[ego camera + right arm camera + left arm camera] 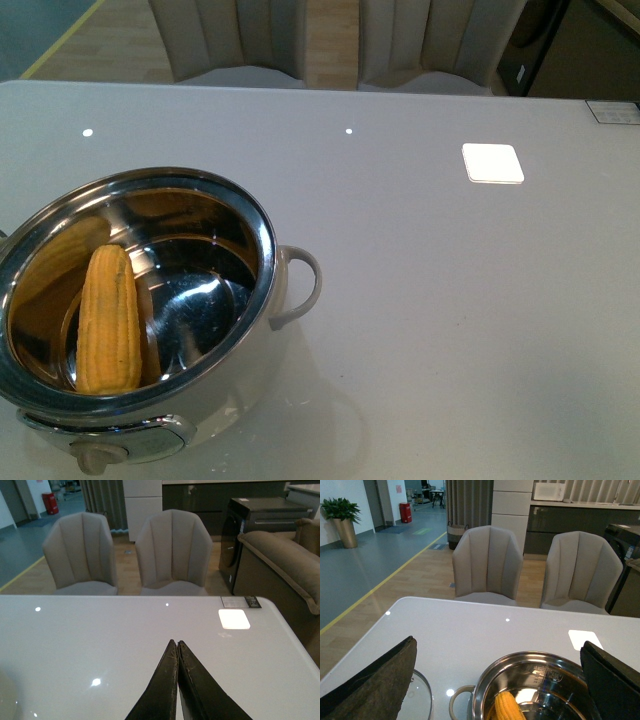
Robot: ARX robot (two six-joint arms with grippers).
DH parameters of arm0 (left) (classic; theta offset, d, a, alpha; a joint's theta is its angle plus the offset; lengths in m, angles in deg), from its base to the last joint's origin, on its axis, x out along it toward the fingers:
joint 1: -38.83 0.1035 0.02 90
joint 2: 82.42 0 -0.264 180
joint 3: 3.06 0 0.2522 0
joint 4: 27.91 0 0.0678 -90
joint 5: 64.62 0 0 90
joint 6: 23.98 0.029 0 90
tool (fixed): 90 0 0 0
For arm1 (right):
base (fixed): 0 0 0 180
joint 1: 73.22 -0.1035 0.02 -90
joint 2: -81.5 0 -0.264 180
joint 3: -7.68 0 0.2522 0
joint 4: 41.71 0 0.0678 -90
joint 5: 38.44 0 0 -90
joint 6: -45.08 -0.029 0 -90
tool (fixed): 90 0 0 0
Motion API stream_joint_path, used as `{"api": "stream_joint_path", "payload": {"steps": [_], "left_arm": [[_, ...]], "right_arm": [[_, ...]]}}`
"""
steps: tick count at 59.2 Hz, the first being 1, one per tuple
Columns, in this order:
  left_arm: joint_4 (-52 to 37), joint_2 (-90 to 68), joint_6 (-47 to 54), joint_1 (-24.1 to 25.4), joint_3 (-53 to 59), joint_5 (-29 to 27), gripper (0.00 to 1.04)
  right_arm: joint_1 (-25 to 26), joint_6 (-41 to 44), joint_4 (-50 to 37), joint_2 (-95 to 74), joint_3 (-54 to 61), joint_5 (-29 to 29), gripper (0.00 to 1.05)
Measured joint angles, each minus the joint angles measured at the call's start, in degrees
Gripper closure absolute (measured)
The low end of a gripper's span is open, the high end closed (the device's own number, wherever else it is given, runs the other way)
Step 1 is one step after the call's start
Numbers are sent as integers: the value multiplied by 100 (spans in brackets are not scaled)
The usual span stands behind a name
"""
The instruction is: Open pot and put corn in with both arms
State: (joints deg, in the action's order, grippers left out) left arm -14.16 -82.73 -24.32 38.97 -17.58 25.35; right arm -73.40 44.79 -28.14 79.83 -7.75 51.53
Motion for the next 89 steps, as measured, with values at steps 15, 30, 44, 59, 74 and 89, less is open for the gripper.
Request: {"api": "stream_joint_path", "payload": {"steps": [15, 30, 44, 59, 74, 89], "left_arm": [[0, 0, 0, 0, 0, 2, 7], [0, 0, 0, 0, 0, 2, 7], [0, 0, 0, 0, -2, 2, 7], [0, 0, 0, 0, 0, 2, 7], [0, 0, 0, 0, 0, 2, 7], [0, 0, 0, 0, 0, 2, 7]], "right_arm": [[0, 0, 20, 133, 7, 17, 103], [0, 9, 20, 136, 7, 17, 102], [0, 9, 20, 136, 7, 17, 60], [0, 9, 20, 136, 7, 17, 10], [0, 9, 20, 136, 7, 17, 9], [0, 9, 20, 136, 9, 17, 9]]}}
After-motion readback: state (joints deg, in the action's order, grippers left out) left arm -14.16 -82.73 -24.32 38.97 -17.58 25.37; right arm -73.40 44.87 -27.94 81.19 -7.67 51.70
